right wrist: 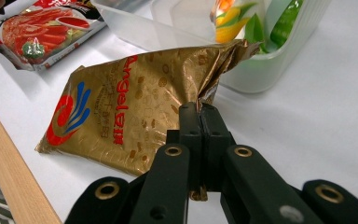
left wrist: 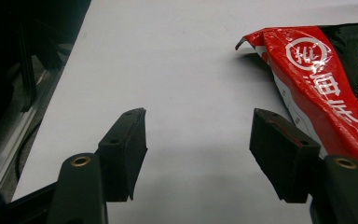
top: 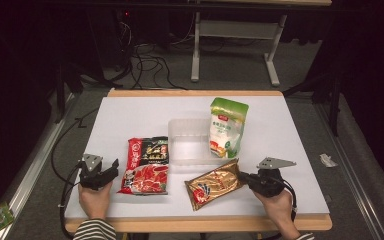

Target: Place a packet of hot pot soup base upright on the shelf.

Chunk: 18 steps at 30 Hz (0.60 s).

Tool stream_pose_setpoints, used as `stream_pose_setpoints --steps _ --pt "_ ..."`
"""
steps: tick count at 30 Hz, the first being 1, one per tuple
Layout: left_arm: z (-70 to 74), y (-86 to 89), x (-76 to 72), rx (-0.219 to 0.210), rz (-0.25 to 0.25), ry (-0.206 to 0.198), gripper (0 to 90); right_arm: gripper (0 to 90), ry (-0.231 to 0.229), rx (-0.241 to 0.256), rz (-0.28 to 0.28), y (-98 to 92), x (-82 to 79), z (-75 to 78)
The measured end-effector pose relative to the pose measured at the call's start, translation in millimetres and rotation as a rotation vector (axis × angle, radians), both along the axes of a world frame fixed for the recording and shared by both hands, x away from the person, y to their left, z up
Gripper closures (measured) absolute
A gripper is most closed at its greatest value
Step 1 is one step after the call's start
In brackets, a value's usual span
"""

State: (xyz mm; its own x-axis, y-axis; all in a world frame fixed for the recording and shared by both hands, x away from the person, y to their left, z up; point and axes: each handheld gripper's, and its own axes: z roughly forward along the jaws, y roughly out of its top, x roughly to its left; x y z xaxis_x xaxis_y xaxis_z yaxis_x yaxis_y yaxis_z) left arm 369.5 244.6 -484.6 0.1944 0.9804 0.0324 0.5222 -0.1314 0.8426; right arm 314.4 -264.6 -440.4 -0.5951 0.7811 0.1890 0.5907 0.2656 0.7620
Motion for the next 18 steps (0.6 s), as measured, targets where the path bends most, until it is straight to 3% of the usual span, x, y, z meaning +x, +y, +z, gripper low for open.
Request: stream_pose_setpoints --steps 7,18 --pt "-0.1 -0.1 0.2 -0.002 0.002 0.000 36.8 90.0 -0.017 -0.001 0.012 -2.6 1.4 14.3" --pt "0.0 0.0 0.1 -0.001 0.000 0.000 36.8 90.0 -0.050 0.035 0.037 -9.0 2.8 39.1"
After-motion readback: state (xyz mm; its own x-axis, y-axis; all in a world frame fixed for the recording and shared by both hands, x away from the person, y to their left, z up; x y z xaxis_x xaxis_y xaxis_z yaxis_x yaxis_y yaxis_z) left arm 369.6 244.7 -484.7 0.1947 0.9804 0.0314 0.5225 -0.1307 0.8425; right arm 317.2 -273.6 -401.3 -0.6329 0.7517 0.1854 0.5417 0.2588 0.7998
